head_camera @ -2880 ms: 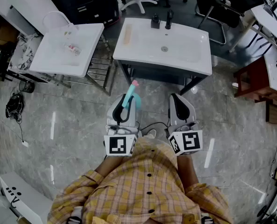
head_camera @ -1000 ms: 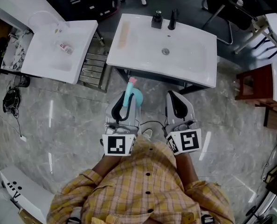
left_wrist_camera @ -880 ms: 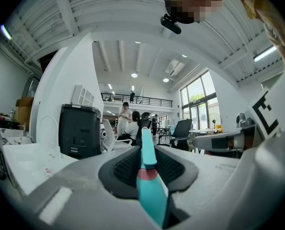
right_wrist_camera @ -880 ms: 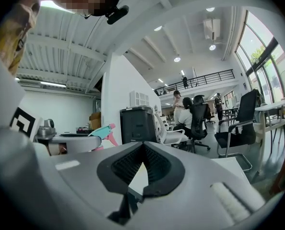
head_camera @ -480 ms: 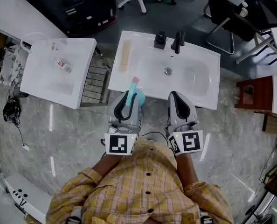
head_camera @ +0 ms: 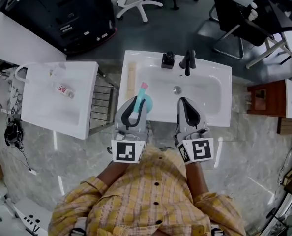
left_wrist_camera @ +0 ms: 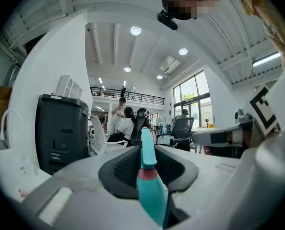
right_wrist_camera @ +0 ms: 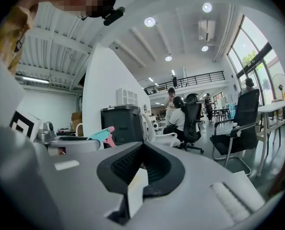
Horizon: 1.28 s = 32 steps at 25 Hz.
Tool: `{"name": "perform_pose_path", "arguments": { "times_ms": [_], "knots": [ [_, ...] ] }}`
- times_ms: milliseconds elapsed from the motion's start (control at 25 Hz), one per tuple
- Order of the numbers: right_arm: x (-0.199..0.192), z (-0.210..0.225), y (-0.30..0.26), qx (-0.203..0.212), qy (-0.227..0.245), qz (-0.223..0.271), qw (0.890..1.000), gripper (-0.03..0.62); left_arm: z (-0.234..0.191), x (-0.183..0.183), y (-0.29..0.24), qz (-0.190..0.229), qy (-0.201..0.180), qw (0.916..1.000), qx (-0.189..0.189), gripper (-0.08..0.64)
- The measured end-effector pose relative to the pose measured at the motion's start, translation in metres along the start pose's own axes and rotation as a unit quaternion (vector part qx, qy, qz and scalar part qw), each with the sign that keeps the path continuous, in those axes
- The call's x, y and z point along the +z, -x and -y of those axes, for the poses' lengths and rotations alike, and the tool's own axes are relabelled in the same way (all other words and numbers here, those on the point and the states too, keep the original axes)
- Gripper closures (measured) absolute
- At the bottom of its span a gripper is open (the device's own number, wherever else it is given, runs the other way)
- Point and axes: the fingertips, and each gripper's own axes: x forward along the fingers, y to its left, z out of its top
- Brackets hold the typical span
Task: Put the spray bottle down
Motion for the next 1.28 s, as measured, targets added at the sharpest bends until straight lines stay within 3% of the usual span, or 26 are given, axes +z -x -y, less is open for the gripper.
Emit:
{"name": "perform_pose_path", "arguments": {
  "times_ms": [280, 960, 1280],
  "knots": [
    [-0.001, 0.007, -0.032, -0.031, 0.003, -0.003, 1.0, 0.592, -0.022, -0.002, -0.035, -0.007, -0.006, 0.9995, -0.029, 0.466],
    [-0.015, 0.029, -0.06, -0.043, 0.004, -0.014, 0.999, 0.591, -0.033, -0.013, -0.073, -0.009, 0.007, 0.9996, -0.025, 0.466],
    [-0.02, 0.045, -0.069, -0.04, 0.005, -0.012, 0.999, 0.591, -0.037, -0.023, -0.103, -0.007, -0.008, 0.9995, -0.028, 0.466]
  ]
}}
